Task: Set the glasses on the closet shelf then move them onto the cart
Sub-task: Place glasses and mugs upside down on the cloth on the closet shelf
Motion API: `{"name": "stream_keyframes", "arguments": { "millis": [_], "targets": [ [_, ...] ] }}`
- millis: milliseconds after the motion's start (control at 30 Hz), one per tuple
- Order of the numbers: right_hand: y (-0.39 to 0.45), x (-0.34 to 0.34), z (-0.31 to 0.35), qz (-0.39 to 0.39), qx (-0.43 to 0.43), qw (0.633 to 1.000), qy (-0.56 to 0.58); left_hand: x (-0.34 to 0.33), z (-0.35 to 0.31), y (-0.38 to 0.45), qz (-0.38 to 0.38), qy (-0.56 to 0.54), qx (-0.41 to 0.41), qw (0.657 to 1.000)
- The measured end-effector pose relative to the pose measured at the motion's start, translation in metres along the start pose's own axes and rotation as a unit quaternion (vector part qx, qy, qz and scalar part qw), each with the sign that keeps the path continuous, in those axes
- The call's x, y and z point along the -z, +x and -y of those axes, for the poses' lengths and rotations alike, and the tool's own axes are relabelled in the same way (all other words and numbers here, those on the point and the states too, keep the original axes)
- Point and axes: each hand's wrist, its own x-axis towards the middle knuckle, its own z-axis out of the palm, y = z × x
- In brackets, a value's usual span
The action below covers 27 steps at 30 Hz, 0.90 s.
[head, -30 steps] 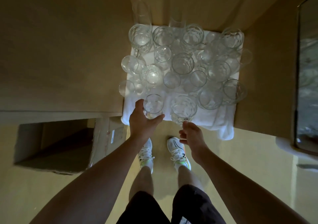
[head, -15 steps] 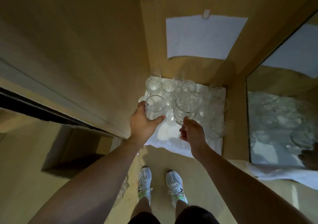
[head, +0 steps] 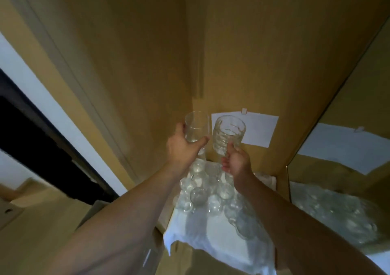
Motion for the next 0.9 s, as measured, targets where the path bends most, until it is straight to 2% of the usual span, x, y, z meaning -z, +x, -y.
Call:
{"name": "stream_keyframes", "arguments": {
  "millis": [400, 700, 900],
  "targets": [
    [-0.056, -0.017, 0.087, -0.005, 0.122, 0.992, -0.018, 0.083, -0.077, 0.017, -0.039, -0.095, -0.089, 0.991],
    [-0.14, -0.024, 0.115, -0.038, 0.178, 0.983, -0.014, 0.142, -0.096, -0.004, -0.006, -0.2, -0.156, 0.967],
    [-0.213, -0.015, 0.113, -0.067, 0.19, 0.98, -0.009, 0.16, -0.11, -0.03, 0.067, -0.283, -0.175, 0.941]
  ]
}}
